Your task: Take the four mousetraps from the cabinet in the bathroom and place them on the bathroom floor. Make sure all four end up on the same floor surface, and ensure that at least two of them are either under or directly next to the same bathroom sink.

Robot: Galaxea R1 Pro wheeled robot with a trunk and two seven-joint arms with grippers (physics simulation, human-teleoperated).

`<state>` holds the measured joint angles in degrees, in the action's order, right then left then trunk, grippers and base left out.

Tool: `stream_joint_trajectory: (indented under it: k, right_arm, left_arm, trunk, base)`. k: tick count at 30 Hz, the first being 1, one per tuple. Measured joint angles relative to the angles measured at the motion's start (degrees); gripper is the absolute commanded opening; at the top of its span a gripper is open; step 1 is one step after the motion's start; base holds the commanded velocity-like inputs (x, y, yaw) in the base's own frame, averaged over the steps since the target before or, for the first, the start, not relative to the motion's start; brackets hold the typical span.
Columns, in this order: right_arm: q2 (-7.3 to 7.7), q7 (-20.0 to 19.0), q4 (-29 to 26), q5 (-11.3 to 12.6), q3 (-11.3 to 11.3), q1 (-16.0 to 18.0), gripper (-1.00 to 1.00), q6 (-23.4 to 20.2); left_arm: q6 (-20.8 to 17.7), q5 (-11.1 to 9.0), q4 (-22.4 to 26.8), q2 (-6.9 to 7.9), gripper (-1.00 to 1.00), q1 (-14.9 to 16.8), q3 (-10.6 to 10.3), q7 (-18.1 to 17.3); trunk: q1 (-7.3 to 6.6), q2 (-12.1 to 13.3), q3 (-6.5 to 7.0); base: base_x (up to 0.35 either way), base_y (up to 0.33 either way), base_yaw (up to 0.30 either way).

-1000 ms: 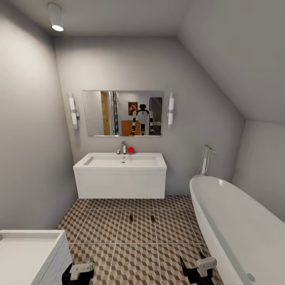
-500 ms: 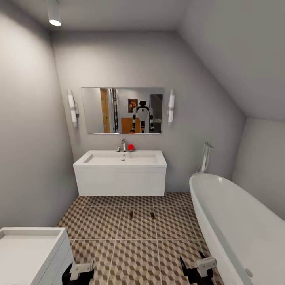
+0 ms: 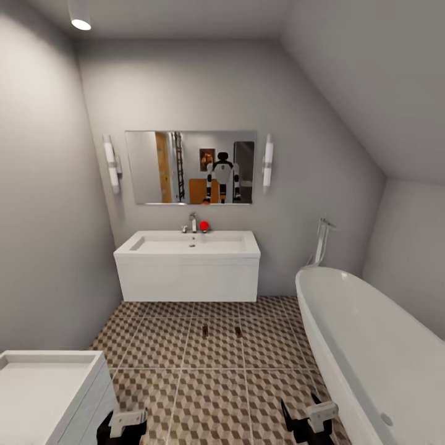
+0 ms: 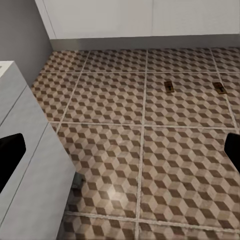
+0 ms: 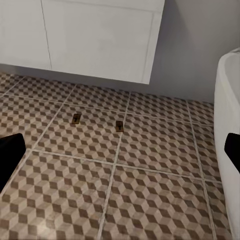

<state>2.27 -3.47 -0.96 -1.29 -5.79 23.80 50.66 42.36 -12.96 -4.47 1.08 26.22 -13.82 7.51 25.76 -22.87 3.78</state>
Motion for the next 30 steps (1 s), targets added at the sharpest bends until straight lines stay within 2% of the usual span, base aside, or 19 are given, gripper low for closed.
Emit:
stream_joint_trajectory:
  k: [30]
  right_arm:
    - [0.10, 0.00, -0.02, 0.01, 0.03, 0.00, 1.00, 0.00]
  left_arm:
    - [0.00, 0.00, 0.00, 0.04, 1.00, 0.00, 0.03, 0.07]
  trunk:
    - [0.00, 0.00, -2.73]
  base:
    - [0.000, 0.000, 0.000]
